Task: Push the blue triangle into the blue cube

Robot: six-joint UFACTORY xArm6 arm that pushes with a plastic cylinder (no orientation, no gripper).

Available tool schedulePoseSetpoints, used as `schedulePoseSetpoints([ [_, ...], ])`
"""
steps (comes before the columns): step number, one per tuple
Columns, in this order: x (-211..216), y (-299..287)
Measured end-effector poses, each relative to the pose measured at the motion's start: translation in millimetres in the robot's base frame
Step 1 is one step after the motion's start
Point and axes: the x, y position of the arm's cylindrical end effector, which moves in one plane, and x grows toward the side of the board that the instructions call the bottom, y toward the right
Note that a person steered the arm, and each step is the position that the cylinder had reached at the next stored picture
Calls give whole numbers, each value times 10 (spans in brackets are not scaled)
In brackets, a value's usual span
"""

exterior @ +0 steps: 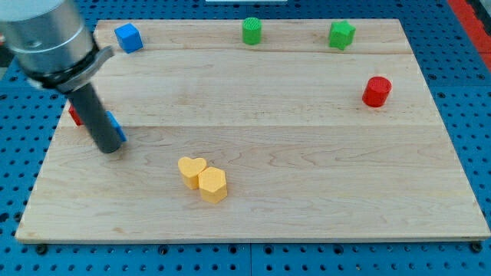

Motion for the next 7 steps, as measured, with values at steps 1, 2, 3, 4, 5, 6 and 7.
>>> schedulePoseSetpoints([
  [1, -232, 159],
  [2, -28, 455],
  [3, 101, 235],
  [4, 27, -382],
  [5, -364, -69],
  [6, -881, 341],
  [7, -817, 241],
])
